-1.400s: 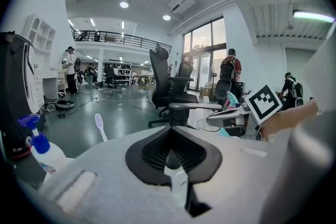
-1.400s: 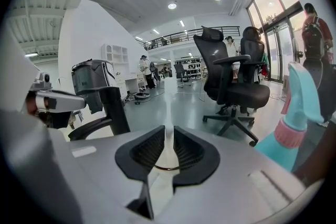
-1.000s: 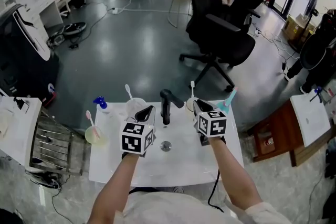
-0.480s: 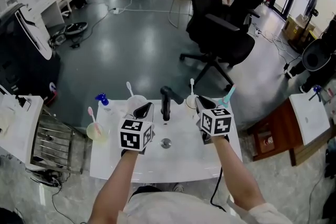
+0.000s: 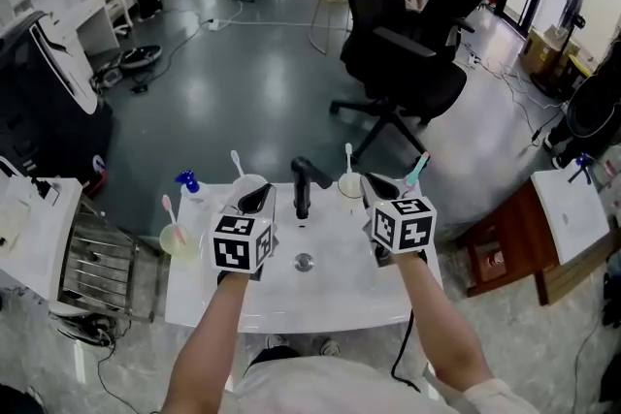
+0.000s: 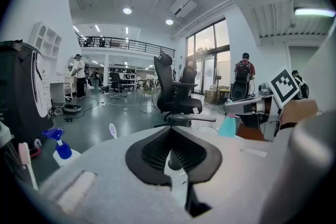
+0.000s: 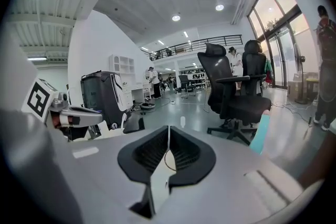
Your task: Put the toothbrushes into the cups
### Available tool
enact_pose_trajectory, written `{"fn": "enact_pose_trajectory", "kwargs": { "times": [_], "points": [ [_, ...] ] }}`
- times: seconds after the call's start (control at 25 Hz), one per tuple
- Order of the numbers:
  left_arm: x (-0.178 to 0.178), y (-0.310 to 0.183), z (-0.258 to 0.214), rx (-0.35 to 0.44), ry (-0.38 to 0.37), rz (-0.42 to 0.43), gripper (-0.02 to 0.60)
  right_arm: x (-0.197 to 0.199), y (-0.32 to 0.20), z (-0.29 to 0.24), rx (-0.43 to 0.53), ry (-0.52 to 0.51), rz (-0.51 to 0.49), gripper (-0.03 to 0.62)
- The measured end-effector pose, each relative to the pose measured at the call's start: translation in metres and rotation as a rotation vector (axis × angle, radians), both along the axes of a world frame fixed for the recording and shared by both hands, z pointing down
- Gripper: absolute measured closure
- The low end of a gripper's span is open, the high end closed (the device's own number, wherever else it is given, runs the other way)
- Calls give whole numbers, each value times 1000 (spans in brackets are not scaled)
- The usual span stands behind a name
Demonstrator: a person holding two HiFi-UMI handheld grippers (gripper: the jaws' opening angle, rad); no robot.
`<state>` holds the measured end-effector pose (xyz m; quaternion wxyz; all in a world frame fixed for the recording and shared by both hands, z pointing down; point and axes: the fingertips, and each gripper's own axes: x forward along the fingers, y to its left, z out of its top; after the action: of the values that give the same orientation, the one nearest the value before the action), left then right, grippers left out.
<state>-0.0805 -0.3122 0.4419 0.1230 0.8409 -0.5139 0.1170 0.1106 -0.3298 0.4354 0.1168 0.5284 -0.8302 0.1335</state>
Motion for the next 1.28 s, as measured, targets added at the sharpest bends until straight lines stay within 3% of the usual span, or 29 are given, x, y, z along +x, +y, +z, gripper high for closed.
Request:
{"fn": "enact_pose_trajectory", "kwargs": {
  "times": [0.64, 1.28],
  "points": [
    [-19, -1, -19, 23, -40, -11, 578, -10, 21, -44, 34, -32, -62, 591],
    [-40, 7, -23, 29, -41, -34, 578, -32, 27, -43, 43, -30, -107, 591]
  ]
}}
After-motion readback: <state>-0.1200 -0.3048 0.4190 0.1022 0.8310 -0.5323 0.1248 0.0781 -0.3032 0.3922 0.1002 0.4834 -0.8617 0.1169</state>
